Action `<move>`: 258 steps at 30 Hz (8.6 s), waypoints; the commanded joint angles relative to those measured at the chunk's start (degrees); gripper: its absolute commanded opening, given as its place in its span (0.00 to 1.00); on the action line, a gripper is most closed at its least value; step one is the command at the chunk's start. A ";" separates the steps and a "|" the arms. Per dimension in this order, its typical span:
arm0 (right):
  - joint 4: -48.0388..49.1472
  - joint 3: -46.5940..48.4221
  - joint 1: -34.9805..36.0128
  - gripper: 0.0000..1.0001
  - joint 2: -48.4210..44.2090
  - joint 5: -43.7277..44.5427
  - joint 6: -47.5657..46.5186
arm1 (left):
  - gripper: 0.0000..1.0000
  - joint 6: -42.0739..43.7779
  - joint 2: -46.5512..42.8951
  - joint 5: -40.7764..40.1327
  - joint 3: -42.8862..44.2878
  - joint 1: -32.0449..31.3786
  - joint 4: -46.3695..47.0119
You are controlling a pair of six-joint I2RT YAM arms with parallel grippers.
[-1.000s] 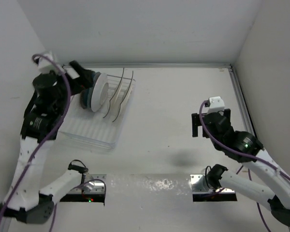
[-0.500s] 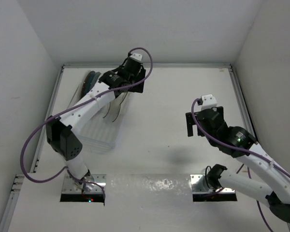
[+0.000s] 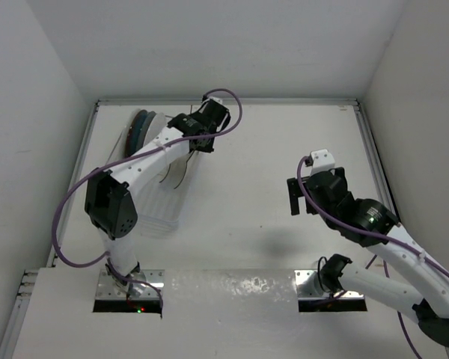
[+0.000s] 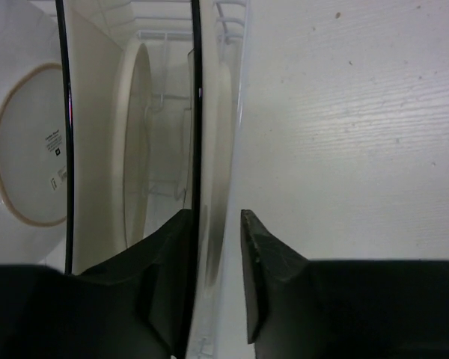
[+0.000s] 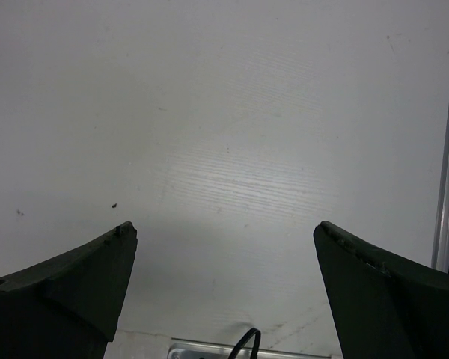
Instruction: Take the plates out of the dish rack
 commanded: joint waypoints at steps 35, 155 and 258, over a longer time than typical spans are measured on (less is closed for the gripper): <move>0.25 3.98 0.29 0.99 -6.43 10.22 10.03 | 0.00 12.38 -7.13 18.38 25.66 -0.24 1.50; 4.73 2.58 0.29 0.99 1.92 -15.70 1.68 | 0.43 10.80 5.00 12.86 8.70 13.03 -5.08; -7.49 11.28 0.29 0.99 -9.86 0.12 0.89 | 0.19 72.14 38.31 -1.82 11.61 -17.29 53.54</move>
